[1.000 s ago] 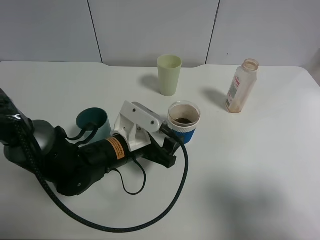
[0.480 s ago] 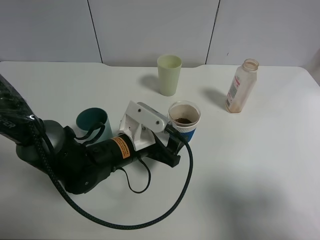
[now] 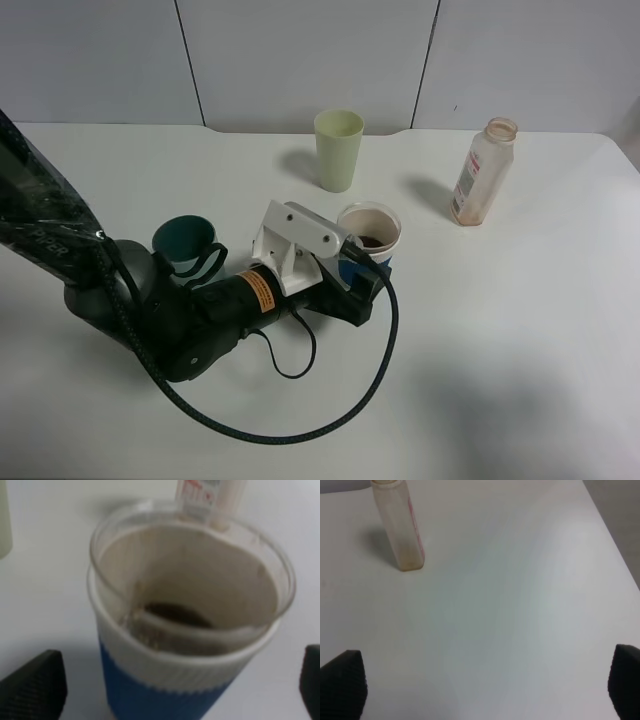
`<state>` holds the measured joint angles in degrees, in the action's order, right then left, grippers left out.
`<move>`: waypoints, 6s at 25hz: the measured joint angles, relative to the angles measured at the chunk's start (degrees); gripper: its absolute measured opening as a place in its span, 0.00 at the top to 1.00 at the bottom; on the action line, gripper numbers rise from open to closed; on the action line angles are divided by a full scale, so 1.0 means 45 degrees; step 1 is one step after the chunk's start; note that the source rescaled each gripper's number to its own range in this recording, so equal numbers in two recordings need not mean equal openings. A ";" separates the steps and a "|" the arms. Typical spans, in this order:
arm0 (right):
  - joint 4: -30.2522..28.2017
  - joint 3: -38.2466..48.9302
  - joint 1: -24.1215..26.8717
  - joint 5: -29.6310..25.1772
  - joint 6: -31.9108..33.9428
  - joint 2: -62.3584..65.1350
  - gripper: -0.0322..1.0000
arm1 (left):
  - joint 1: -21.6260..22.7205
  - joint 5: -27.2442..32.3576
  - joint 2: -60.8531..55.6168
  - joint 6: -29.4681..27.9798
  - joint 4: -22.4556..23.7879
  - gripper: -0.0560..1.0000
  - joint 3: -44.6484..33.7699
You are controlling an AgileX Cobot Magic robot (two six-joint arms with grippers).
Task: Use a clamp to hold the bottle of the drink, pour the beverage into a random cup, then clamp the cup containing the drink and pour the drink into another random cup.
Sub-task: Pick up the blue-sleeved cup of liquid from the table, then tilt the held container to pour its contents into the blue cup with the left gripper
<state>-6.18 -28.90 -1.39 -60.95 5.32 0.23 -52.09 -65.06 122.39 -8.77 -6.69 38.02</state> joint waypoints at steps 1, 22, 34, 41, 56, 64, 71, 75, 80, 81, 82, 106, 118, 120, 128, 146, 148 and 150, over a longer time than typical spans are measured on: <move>0.0000 0.0000 0.0000 0.0000 0.0000 0.0000 0.00 | 0.0000 -0.0014 0.0042 0.0000 0.0000 0.16 0.0076; 0.0000 0.0000 0.0000 0.0000 -0.0011 0.0000 0.00 | 0.0000 -0.0188 0.1081 -0.0477 0.0000 0.15 0.1356; 0.0000 0.0000 0.0000 0.0000 -0.0011 0.0000 0.00 | 0.0000 -0.0188 0.1629 -0.0656 0.0055 0.01 0.2279; 0.0000 0.0000 0.0000 0.0000 -0.0011 0.0000 0.00 | 0.0000 -0.0219 0.2021 -0.0656 0.0083 0.01 0.2320; 0.0000 0.0000 0.0000 0.0000 -0.0011 0.0000 0.00 | 0.0000 -0.0280 0.2710 -0.0401 0.0067 0.00 0.3289; 0.0000 0.0000 0.0000 0.0000 -0.0011 0.0000 0.00 | 0.0000 -0.0280 0.2765 0.0234 0.0038 0.04 0.3348; 0.0000 0.0000 0.0000 0.0000 -0.0011 0.0000 0.00 | 0.0000 -0.0280 0.2765 0.1286 0.0038 0.69 0.3348; 0.0000 0.0000 0.0000 0.0000 -0.0011 0.0000 0.00 | 0.0000 -0.0280 0.2765 0.1387 0.0038 0.93 0.3348; 0.0000 0.0000 0.0000 0.0000 -0.0011 0.0000 0.00 | 0.0000 -0.0280 0.2765 0.1397 0.0038 0.93 0.3348; 0.0000 0.0000 0.0000 0.0000 -0.0011 0.0000 0.00 | 0.0000 -0.0280 0.2765 0.1397 0.0038 0.93 0.3348; 0.0000 0.0000 0.0000 0.0000 -0.0011 0.0000 0.00 | 0.0000 -0.0271 0.2765 0.1360 0.0038 0.93 0.3348; 0.0000 0.0000 0.0000 0.0000 -0.0011 0.0000 0.00 | 0.0000 0.1523 -0.0670 0.1620 0.0341 0.93 0.3006; 0.0000 0.0000 0.0000 0.0000 -0.0011 0.0000 0.00 | 0.0641 0.2130 -0.2915 0.3363 0.0007 0.93 0.1300; 0.0000 0.0000 0.0000 0.0000 -0.0011 0.0000 0.00 | 0.0855 0.2141 -0.3234 0.3363 0.0022 0.93 0.1136; 0.0000 0.0000 0.0000 0.0000 -0.0011 0.0000 0.00 | 0.2025 0.2410 -0.4334 0.3388 0.0398 0.93 0.0631; 0.0000 0.0000 0.0000 0.0000 -0.0011 0.0000 0.00 | 0.6611 0.2881 -0.4816 0.3398 0.4175 0.93 0.0623; 0.0000 0.0000 0.0000 0.0000 -0.0011 0.0000 0.00 | 0.7072 0.2881 -0.4816 0.3385 0.4570 0.93 0.0623; 0.0000 0.0000 0.0000 0.0000 -0.0011 0.0000 0.00 | 0.7537 0.2881 -0.4816 0.3373 0.5029 0.93 0.0623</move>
<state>-6.18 -28.90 -1.39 -60.95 5.27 0.23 -18.17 -52.10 100.72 6.41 15.94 40.82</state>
